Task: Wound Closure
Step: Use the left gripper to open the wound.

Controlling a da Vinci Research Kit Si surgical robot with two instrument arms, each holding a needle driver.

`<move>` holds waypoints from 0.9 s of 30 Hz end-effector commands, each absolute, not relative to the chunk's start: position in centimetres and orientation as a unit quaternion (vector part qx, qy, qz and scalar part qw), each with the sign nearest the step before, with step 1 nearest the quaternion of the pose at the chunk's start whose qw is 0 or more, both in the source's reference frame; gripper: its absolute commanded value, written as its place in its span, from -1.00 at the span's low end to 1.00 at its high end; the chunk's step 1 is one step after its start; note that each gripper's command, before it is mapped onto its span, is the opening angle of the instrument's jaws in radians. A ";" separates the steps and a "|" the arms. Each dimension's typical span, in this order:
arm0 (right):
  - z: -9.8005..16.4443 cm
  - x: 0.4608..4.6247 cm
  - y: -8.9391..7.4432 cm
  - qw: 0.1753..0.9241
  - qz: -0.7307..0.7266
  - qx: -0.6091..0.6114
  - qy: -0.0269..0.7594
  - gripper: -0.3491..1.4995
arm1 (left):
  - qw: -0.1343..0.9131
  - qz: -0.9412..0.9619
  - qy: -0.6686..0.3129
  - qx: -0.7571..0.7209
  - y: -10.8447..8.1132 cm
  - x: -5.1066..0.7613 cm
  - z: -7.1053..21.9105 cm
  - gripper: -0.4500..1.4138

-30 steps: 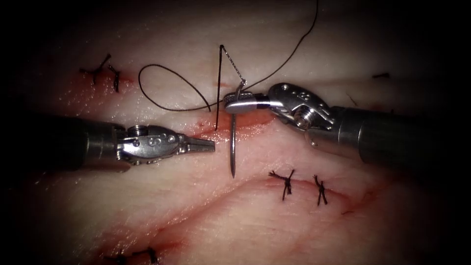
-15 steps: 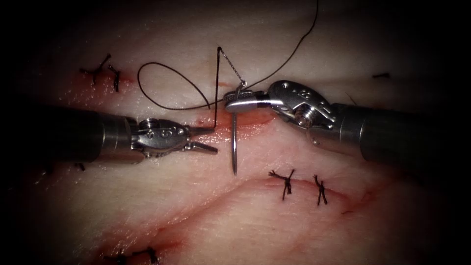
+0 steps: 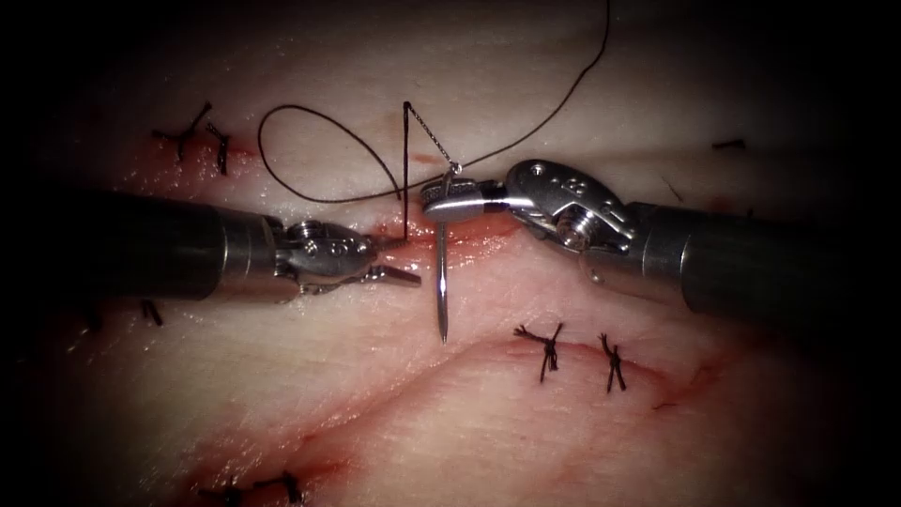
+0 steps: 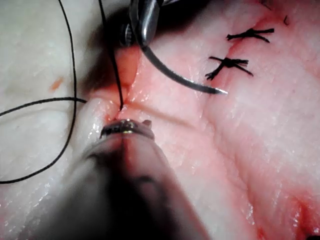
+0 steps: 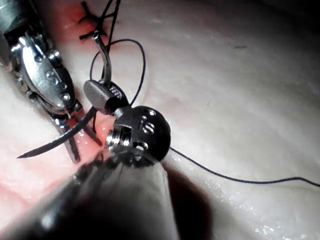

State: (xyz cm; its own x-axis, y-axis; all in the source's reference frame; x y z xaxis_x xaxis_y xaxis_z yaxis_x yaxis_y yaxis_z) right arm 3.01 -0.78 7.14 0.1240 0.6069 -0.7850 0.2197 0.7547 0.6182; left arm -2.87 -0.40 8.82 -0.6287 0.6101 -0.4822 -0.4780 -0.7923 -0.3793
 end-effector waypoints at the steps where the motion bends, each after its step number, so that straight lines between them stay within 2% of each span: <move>1: 7.1 3.11 -0.7 0.678 0.141 0.319 0.648 -1.00 | 0.318 0.874 -0.127 -0.344 -0.3 -2.93 8.8 -0.06; 14: 7.2 3.11 -0.7 0.679 0.140 0.318 0.647 -1.00 | 0.396 0.814 -0.161 -0.394 -0.2 -2.93 8.8 -0.15; 22: 7.2 3.11 -0.7 0.679 0.140 0.318 0.647 -1.00 | 0.420 0.808 -0.137 -0.390 -0.1 -2.78 8.9 -0.35; 27: 7.2 3.11 -0.7 0.679 0.140 0.318 0.647 -1.00 | 0.430 0.805 -0.132 -0.388 -0.1 -2.72 8.9 -0.67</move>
State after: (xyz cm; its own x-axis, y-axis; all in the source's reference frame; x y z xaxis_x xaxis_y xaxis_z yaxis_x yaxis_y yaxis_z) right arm 3.01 -0.80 7.17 0.1278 0.6037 -0.7869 0.2200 0.7564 0.6161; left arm -2.63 -0.16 8.85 -0.3301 0.7970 -0.5058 -0.5984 -0.5911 -0.5409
